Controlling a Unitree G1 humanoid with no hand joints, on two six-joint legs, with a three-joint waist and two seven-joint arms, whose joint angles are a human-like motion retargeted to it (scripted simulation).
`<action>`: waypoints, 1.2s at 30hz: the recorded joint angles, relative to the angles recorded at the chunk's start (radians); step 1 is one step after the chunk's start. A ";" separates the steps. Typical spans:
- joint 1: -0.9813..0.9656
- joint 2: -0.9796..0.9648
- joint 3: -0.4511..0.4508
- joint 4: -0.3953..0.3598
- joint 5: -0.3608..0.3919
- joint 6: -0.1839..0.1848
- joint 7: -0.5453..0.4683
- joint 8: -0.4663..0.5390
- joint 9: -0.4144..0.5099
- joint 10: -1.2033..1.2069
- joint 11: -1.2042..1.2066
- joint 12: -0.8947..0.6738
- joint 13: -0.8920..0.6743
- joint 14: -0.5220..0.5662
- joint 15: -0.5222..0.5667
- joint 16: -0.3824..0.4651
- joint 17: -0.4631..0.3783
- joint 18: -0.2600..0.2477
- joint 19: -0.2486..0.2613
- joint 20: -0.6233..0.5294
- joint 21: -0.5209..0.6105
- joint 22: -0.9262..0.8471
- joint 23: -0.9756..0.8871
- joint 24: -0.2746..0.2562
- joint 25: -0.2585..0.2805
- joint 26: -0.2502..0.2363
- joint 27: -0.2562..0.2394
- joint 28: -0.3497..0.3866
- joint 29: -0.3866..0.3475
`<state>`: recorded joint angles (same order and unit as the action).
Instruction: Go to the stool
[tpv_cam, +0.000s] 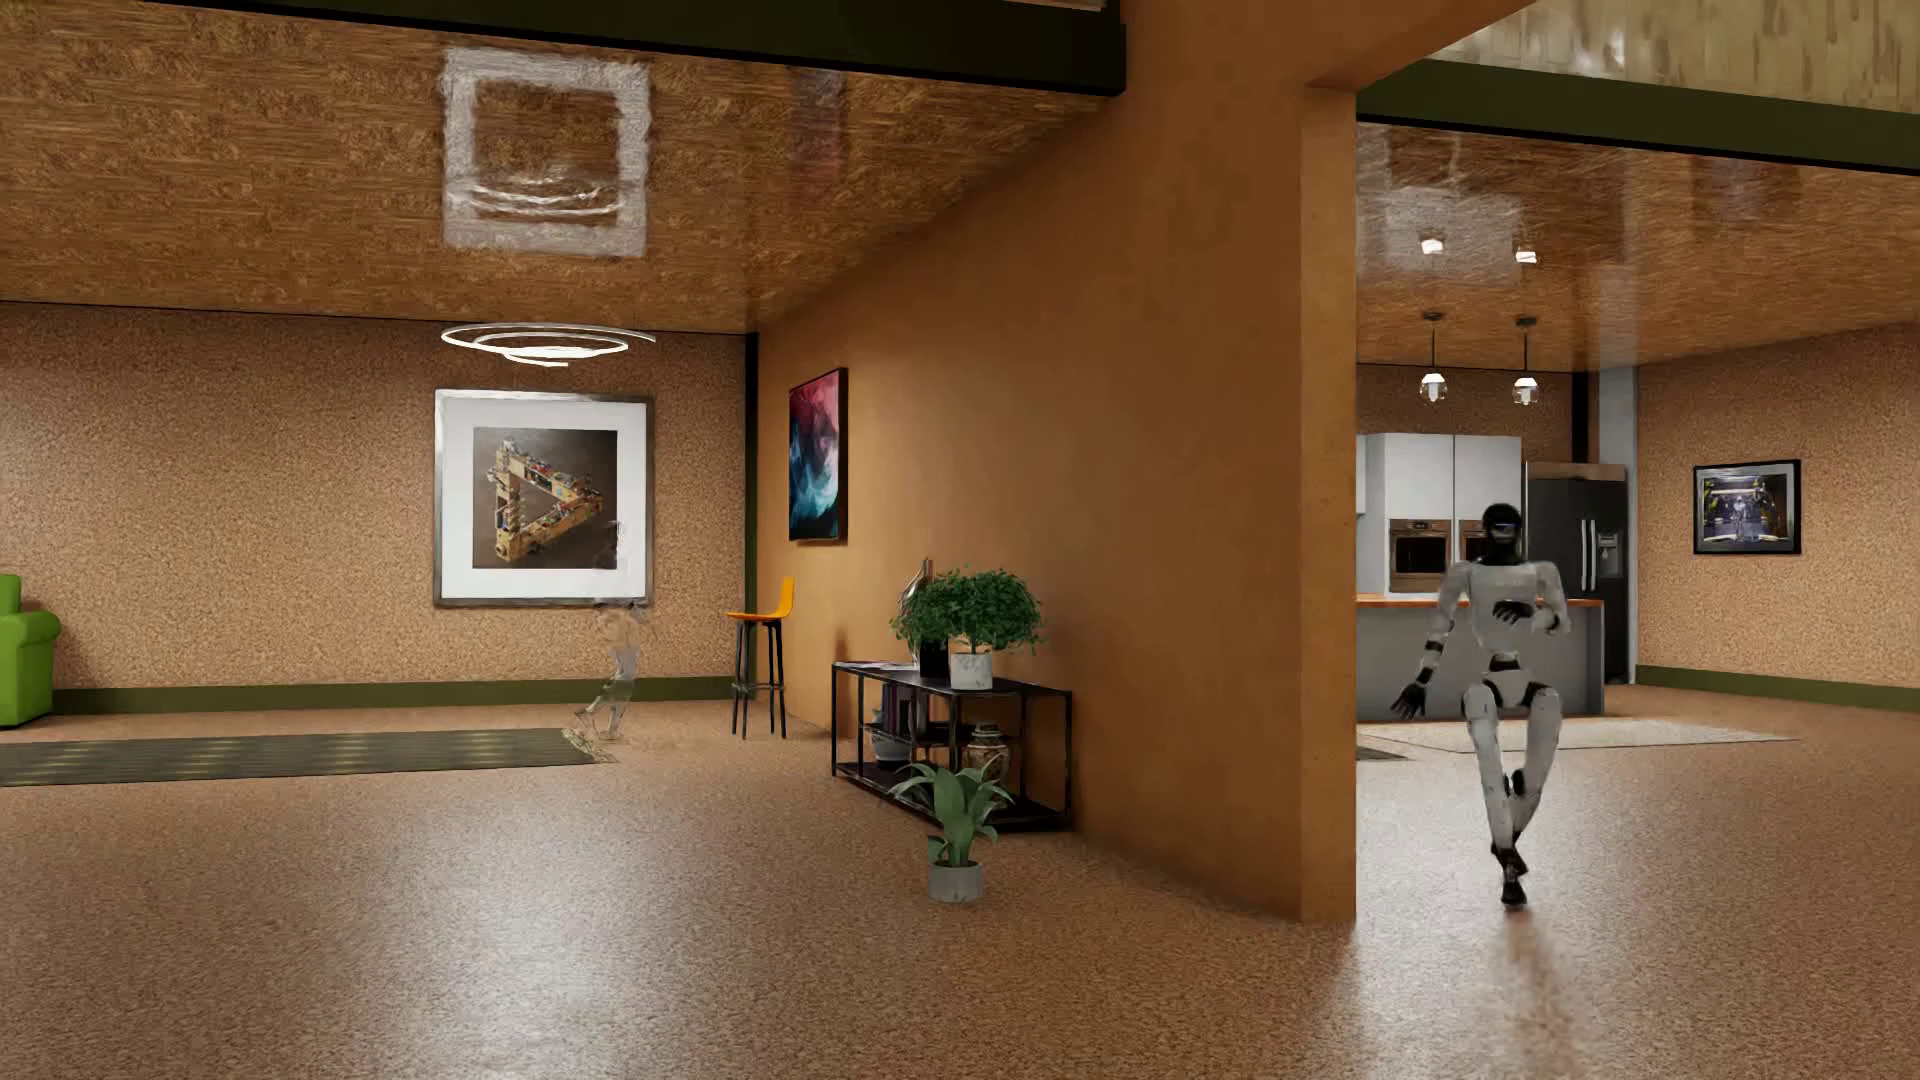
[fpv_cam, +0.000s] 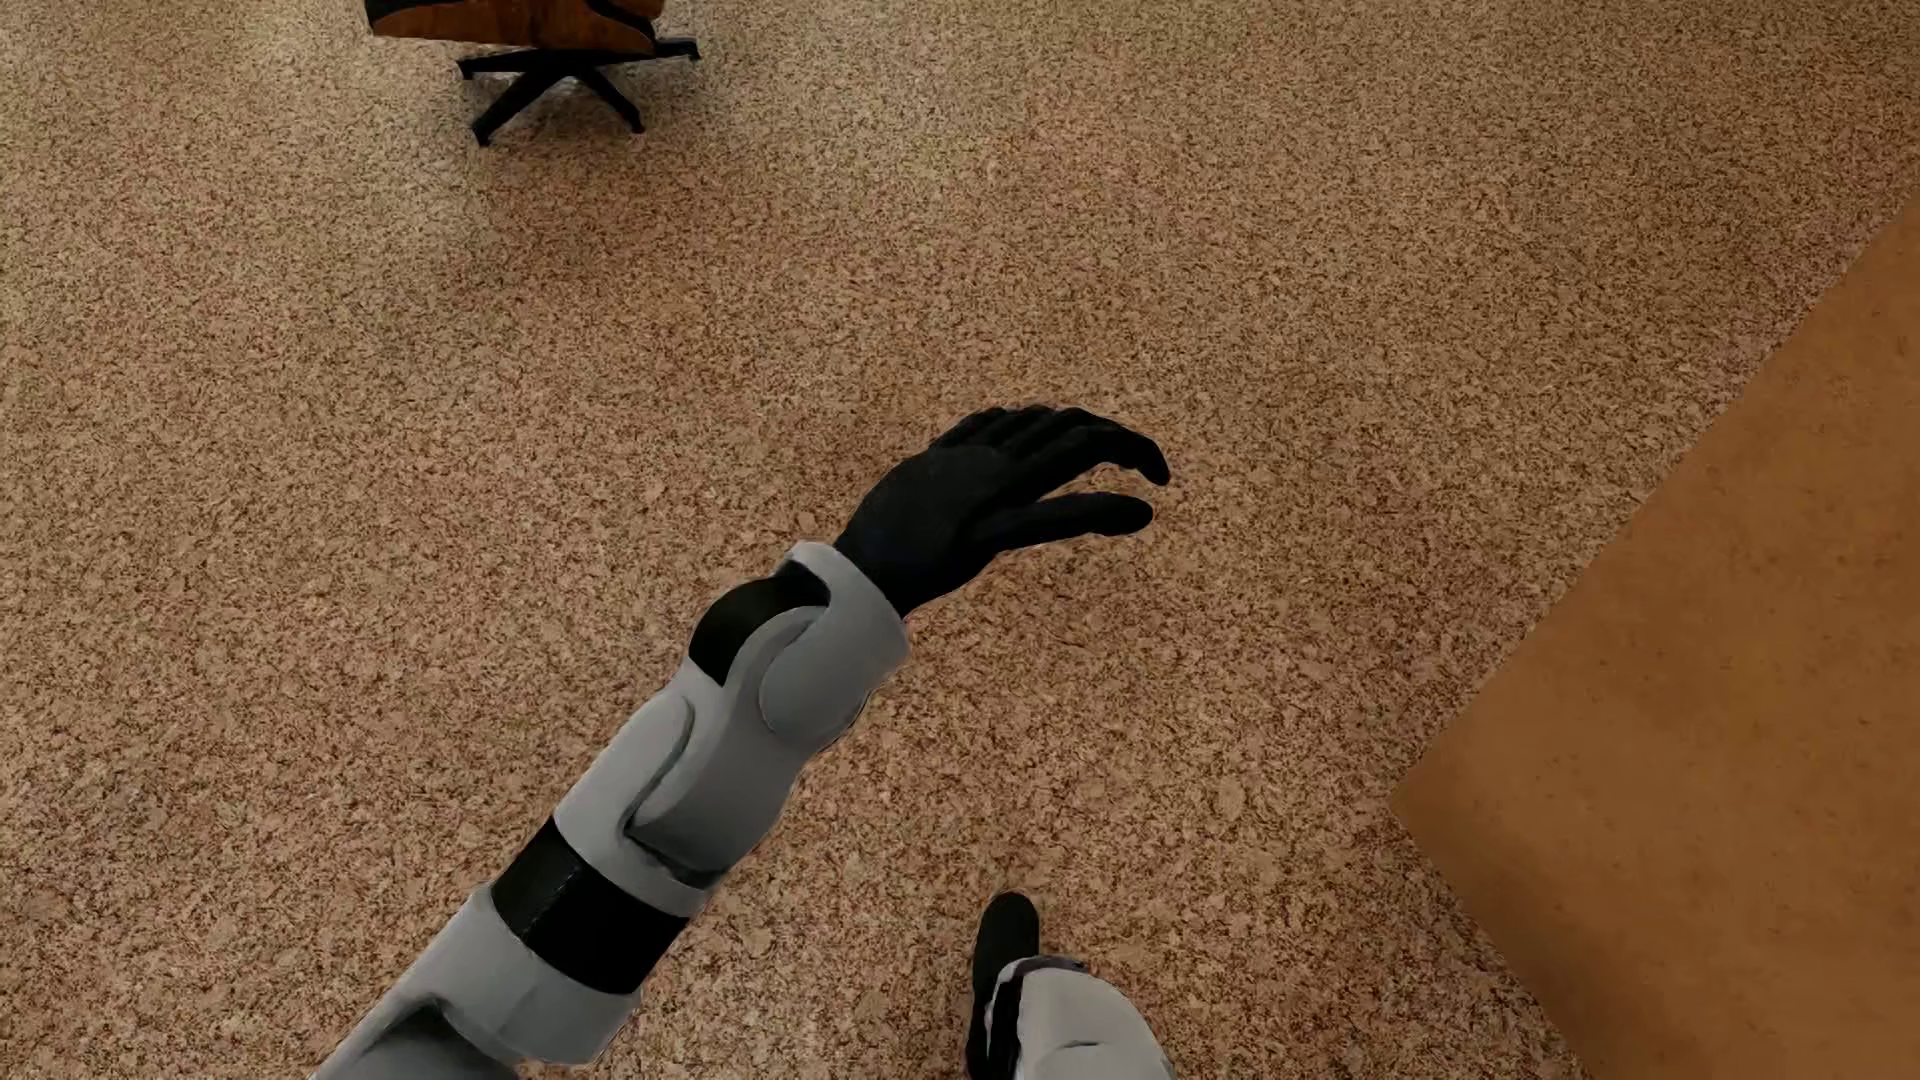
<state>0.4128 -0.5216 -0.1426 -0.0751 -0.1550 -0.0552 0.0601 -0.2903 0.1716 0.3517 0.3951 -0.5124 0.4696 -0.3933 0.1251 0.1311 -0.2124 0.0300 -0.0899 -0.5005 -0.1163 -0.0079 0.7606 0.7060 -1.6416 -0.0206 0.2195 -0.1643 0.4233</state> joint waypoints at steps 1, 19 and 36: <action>0.004 0.011 -0.004 0.033 0.019 0.019 0.029 -0.011 0.002 0.084 0.076 0.064 -0.023 0.109 0.013 0.010 -0.015 0.004 -0.034 0.023 0.060 -0.018 0.018 -0.010 -0.128 0.013 -0.036 0.018 0.001; -0.922 0.892 0.180 0.105 0.336 0.143 0.110 0.206 -0.051 -0.026 -0.099 1.170 -0.621 0.376 -0.364 0.036 0.110 -0.055 -0.024 0.537 0.322 0.809 -0.402 0.234 0.495 0.311 -0.142 -0.011 -0.419; -0.189 0.008 0.041 -0.022 0.066 -0.031 0.111 0.140 -0.031 -0.076 -0.261 0.214 0.035 -0.007 -0.143 -0.050 0.107 0.013 0.139 0.472 -0.067 0.662 -0.053 0.191 0.504 0.170 0.140 0.196 -0.293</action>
<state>0.2240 -0.5137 -0.1017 -0.0974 -0.0888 -0.0859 0.1711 -0.1504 0.1402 0.2759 0.1343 -0.2989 0.5049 -0.4000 -0.0180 0.0815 -0.1051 0.0428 0.0488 -0.0283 -0.1833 0.6543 0.7079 0.8973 -1.1379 0.1494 0.3598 0.0316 0.1301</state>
